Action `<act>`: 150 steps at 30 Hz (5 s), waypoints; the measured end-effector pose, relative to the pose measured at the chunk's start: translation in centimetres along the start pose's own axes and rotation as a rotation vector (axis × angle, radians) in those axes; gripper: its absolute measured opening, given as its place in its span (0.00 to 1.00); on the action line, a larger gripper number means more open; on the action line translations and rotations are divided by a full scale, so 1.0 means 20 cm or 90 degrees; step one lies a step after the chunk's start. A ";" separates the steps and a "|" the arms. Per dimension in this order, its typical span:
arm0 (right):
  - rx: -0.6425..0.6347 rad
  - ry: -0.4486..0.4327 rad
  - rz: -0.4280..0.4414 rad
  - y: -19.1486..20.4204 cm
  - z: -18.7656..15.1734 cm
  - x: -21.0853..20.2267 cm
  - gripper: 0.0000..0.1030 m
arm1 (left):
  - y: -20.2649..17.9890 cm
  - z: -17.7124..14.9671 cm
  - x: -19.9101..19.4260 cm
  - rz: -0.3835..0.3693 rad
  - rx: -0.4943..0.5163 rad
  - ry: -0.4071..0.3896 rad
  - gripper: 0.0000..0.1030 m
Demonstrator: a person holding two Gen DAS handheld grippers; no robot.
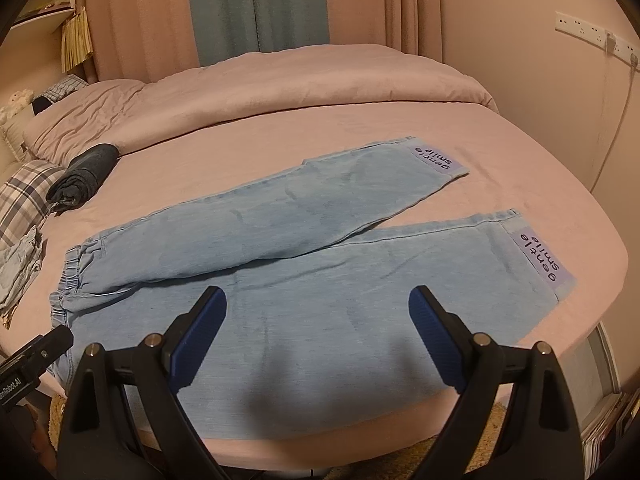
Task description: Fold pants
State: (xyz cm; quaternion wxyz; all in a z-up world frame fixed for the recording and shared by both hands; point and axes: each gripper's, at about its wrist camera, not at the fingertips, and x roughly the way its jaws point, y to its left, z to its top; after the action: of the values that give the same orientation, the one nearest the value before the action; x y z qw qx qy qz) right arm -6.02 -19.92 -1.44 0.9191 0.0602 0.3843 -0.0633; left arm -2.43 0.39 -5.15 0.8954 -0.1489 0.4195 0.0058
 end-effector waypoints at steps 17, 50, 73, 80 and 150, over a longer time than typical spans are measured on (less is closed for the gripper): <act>0.135 0.040 -0.155 -0.50 -0.04 0.11 0.90 | 0.51 -0.07 0.06 0.164 -0.127 0.057 0.99; 0.270 0.105 -0.223 -1.02 -0.11 0.34 0.85 | 0.44 -0.02 0.07 0.013 -0.159 0.028 0.26; 0.265 0.065 -0.150 -1.12 -0.17 0.28 0.12 | 0.61 -0.12 0.15 0.071 -0.150 0.093 0.27; 0.239 0.082 -0.200 -1.08 -0.15 0.30 0.13 | 0.60 -0.11 0.17 0.074 -0.140 0.085 0.29; 0.144 0.108 -0.005 -0.14 0.21 0.39 0.88 | 0.37 0.29 0.25 -0.011 -0.166 -0.064 0.87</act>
State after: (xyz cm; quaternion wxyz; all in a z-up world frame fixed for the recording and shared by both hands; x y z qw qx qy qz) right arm 1.90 -23.81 -4.17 0.8702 0.1675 0.4514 -0.1043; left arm 4.16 8.44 -7.28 0.8886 -0.2667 0.3683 0.0601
